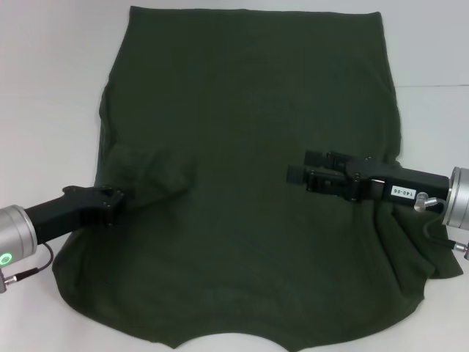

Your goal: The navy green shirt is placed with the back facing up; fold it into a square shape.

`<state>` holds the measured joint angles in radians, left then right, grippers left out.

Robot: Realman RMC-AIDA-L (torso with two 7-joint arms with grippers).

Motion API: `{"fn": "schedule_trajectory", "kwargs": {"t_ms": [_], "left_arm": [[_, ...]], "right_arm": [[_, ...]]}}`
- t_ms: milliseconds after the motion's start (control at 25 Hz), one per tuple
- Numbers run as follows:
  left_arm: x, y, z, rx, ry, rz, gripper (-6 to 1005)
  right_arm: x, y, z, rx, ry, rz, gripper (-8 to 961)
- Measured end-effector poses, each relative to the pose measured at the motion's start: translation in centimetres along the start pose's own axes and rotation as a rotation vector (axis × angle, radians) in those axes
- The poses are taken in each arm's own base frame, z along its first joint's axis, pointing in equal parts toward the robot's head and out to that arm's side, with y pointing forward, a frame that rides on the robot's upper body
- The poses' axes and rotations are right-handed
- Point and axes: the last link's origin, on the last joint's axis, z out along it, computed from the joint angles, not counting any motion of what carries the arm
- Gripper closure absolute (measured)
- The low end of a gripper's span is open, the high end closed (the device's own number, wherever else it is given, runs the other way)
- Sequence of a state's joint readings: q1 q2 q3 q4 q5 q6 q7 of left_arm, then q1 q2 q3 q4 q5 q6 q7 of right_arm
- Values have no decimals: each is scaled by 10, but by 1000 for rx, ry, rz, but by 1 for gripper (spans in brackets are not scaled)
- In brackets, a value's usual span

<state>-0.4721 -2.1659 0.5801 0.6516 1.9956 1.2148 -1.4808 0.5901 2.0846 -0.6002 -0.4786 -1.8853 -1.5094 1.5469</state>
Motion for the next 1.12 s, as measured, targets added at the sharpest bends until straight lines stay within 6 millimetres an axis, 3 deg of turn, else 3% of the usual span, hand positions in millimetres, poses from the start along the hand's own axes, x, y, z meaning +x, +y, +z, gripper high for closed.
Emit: {"fn": "schedule_trajectory", "kwargs": {"t_ms": [600, 840, 1000, 1040, 1120], "left_arm": [[-9, 23, 0, -149, -34, 1, 874], [-3, 43, -13, -318, -48, 18, 827], [2, 60, -17, -438, -11, 98, 649], [0, 66, -14, -473, 0, 147, 604], [-1, 68, -13, -486, 5, 166, 446]], "right_arm": [[2, -1, -3, 7, 4, 2, 70], [-4, -5, -10, 23, 8, 59, 70], [-13, -14, -25, 60, 31, 187, 69], [-18, -19, -38, 90, 40, 265, 70], [-20, -22, -45, 105, 40, 297, 71]]}}
